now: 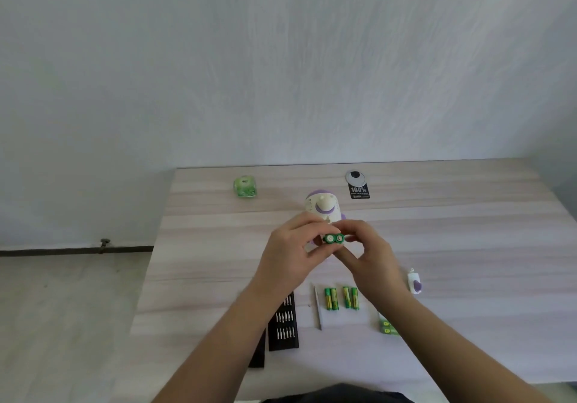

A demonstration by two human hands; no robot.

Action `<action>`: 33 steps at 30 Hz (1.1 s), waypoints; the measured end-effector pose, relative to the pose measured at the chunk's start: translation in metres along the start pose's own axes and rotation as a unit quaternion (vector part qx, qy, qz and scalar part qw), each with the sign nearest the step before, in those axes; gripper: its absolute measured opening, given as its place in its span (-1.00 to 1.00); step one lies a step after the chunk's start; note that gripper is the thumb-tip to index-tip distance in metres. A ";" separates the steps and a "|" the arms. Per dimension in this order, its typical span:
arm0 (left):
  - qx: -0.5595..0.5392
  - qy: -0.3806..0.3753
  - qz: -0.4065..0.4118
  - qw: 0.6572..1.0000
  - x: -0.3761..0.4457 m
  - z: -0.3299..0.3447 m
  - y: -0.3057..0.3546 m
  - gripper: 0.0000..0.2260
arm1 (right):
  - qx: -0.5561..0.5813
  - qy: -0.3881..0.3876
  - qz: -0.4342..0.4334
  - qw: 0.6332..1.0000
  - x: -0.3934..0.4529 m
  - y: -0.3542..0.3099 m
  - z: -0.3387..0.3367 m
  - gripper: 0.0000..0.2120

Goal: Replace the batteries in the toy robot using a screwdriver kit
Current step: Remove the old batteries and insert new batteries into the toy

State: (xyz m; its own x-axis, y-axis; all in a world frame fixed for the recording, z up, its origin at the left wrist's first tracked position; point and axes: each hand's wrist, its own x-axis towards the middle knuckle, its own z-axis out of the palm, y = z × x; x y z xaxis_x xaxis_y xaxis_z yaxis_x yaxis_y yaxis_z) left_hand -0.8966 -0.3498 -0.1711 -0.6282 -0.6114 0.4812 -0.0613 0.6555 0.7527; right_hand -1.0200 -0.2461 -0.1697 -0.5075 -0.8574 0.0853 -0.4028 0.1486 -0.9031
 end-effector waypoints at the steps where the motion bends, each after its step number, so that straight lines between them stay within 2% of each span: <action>1: -0.001 -0.008 0.003 1.000 0.001 0.000 -0.002 -0.83 | -0.011 0.012 0.002 1.000 -0.001 0.000 0.001 -0.68; 6: -0.009 -0.042 0.010 0.999 0.004 0.006 -0.013 -0.82 | -0.041 0.036 0.025 0.998 -0.003 0.009 0.002 -0.73; 9: -0.029 -0.038 -0.014 0.999 0.006 0.012 -0.020 -0.79 | -0.038 0.038 0.039 0.998 0.000 0.017 0.001 -0.79; 15: -0.061 -0.020 -0.134 0.989 0.005 0.025 -0.043 -0.81 | -0.037 0.033 0.058 0.997 0.016 0.044 0.002 -0.87; 20: -0.027 -0.016 -0.225 0.974 -0.005 0.033 -0.069 -0.69 | -0.034 0.028 0.118 0.992 0.023 0.064 0.004 -0.76; 22: -0.019 -0.015 -0.233 0.972 -0.009 0.036 -0.075 -0.72 | -0.032 0.021 0.133 0.990 0.026 0.070 0.005 -0.73; 28: 0.019 -0.008 -0.224 0.974 -0.013 0.046 -0.081 -0.80 | -0.065 0.008 0.142 0.988 0.036 0.087 0.009 -0.83; 33: 0.047 -0.018 -0.158 0.986 -0.010 0.055 -0.083 -0.82 | -0.101 0.012 0.087 0.991 0.042 0.094 0.013 -0.80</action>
State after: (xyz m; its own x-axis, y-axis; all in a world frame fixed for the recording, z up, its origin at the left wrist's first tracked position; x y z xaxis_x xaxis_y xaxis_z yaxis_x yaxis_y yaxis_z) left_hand -0.9274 -0.3737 -0.2633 -0.5925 -0.7772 0.2120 -0.3292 0.4737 0.8168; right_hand -1.0693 -0.2751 -0.2569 -0.6001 -0.7983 -0.0513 -0.4514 0.3908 -0.8022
